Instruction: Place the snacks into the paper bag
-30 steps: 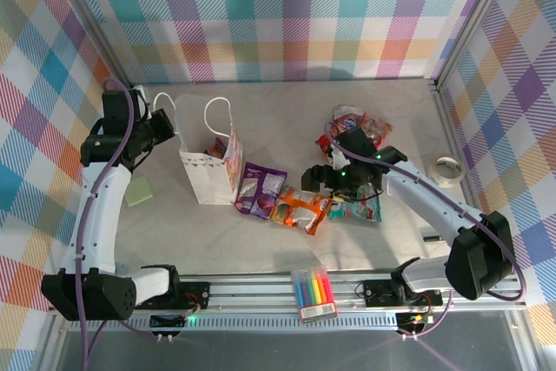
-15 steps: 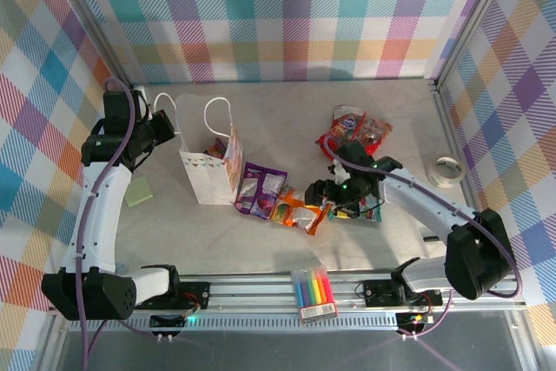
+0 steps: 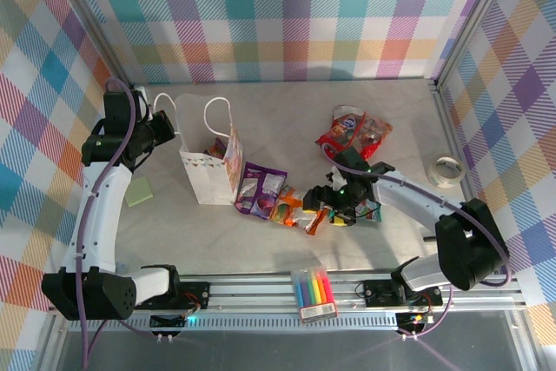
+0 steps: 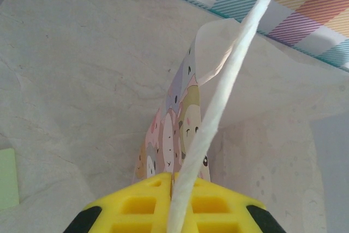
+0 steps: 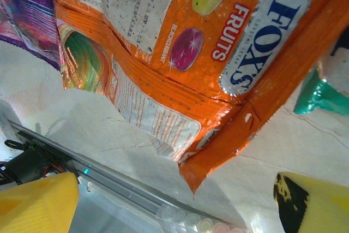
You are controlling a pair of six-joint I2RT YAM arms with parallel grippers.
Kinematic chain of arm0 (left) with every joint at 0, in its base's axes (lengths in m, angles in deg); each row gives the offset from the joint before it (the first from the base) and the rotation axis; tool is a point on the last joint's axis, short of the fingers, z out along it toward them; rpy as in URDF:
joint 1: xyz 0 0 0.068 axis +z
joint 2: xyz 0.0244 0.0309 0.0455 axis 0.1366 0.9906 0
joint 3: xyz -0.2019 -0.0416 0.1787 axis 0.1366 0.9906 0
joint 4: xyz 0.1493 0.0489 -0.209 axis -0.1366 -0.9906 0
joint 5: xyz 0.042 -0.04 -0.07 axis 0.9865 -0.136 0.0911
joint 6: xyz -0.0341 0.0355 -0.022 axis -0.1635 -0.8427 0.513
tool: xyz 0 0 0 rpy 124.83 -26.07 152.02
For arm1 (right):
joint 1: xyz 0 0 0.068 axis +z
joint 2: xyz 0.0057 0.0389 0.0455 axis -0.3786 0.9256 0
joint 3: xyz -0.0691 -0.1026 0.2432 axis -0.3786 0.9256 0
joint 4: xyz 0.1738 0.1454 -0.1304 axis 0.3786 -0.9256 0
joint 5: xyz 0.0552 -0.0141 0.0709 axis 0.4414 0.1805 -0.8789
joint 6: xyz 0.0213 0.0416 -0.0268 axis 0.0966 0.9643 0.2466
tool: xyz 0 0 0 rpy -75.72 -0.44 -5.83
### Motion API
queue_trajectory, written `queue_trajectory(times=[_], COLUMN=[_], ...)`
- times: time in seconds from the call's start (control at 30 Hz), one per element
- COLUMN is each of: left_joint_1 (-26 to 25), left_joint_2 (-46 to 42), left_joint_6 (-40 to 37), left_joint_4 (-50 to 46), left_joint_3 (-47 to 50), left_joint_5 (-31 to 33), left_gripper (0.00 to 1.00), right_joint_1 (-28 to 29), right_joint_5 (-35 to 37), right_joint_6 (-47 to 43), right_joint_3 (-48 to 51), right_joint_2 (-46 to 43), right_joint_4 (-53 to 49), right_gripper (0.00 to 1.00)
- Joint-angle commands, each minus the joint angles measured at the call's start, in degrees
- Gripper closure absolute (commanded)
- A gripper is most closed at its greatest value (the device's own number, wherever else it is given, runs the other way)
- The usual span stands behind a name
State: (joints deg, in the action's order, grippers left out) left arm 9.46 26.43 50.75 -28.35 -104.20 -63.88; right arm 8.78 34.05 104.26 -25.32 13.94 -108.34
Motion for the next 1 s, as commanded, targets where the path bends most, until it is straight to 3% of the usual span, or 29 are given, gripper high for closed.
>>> queue_trajectory(times=[0.0,0.7,0.97], left_joint_1=[0.61,0.61,0.68], left_joint_2=[-0.03,-0.41,-0.15], left_joint_6=[-0.8,-0.95,-0.86], left_joint_4=[-1.41,-1.11,-1.23], left_joint_3=[0.64,1.17,1.26], left_joint_5=[0.06,-0.01,-0.05], left_gripper=[0.9,0.9,0.9], right_joint_1=[-0.35,2.42,3.51], right_joint_5=[-2.71,-2.91,-3.74], right_joint_6=[2.42,6.44,6.28], right_joint_3=[1.55,1.02,-1.03], right_joint_2=[1.53,9.25,11.93], right_joint_4=[3.59,12.89,14.44], right_gripper=[0.08,0.09,0.14])
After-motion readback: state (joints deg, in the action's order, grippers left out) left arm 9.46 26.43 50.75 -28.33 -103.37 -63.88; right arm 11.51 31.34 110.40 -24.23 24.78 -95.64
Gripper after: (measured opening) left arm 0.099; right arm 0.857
